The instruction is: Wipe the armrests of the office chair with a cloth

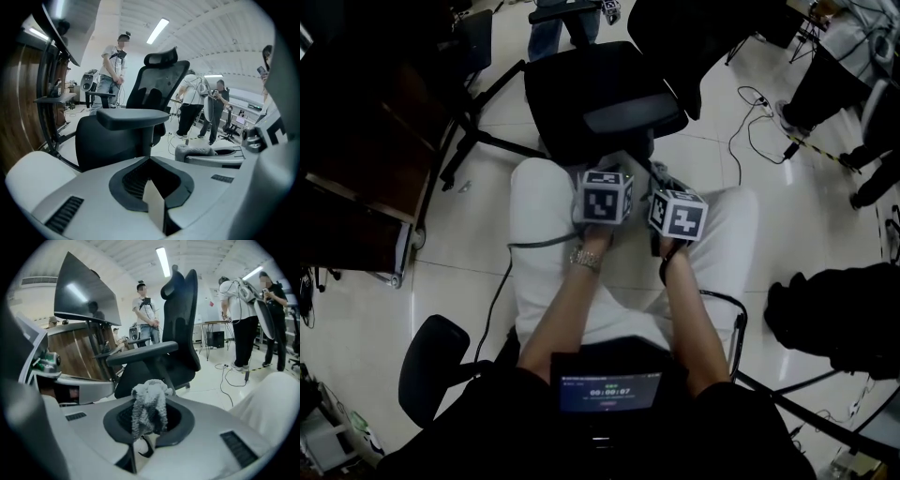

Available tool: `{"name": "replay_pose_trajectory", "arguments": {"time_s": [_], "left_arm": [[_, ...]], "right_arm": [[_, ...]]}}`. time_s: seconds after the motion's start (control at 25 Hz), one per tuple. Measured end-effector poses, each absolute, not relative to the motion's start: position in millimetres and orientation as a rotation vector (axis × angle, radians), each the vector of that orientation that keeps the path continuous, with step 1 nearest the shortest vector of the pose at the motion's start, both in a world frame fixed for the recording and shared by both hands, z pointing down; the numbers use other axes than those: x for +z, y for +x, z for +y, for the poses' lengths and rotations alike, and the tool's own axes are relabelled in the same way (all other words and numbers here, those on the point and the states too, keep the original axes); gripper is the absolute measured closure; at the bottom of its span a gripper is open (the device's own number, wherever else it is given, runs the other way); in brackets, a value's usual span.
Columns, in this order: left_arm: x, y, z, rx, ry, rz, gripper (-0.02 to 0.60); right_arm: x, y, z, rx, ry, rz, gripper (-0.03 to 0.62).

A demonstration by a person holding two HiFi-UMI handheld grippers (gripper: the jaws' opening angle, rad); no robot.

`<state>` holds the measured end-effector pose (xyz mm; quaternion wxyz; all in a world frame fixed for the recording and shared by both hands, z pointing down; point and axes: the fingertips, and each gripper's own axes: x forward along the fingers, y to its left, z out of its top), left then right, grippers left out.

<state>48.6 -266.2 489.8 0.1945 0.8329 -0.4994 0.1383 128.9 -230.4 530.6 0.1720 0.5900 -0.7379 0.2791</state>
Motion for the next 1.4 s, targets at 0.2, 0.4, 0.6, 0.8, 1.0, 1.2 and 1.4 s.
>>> {"name": "replay_pose_trajectory", "arguments": {"time_s": [0.2,0.4,0.6,0.8,1.0,1.2,1.4], "left_arm": [[500.3,54.2,-264.0,0.441,2.327,-1.397,0.580],[495.0,56.4,-264.9,0.425,2.345,-1.397,0.580],[497.0,55.1,-264.7,0.436,2.335,-1.391,0.580],[499.1,54.2,-267.5,0.441,2.331,-1.387,0.579],[499.5,56.5,-267.1,0.436,2.339,-1.391,0.580],[501.0,56.8,-264.8,0.440,2.338,-1.377,0.580],[501.3,55.9,-265.5,0.440,2.333,-1.382,0.580]], "right_arm": [[536.7,139.2,-229.8,0.844,1.702,-2.034,0.545],[535.0,131.5,-228.4,0.847,1.677,-2.054,0.545],[538.2,127.1,-228.4,0.833,1.638,-2.053,0.545],[539.8,123.2,-230.3,0.842,1.620,-2.064,0.545],[539.3,121.9,-228.7,0.847,1.607,-2.087,0.545],[537.3,116.8,-228.1,0.839,1.595,-2.108,0.545],[535.5,115.1,-228.6,0.838,1.590,-2.127,0.545]]}}
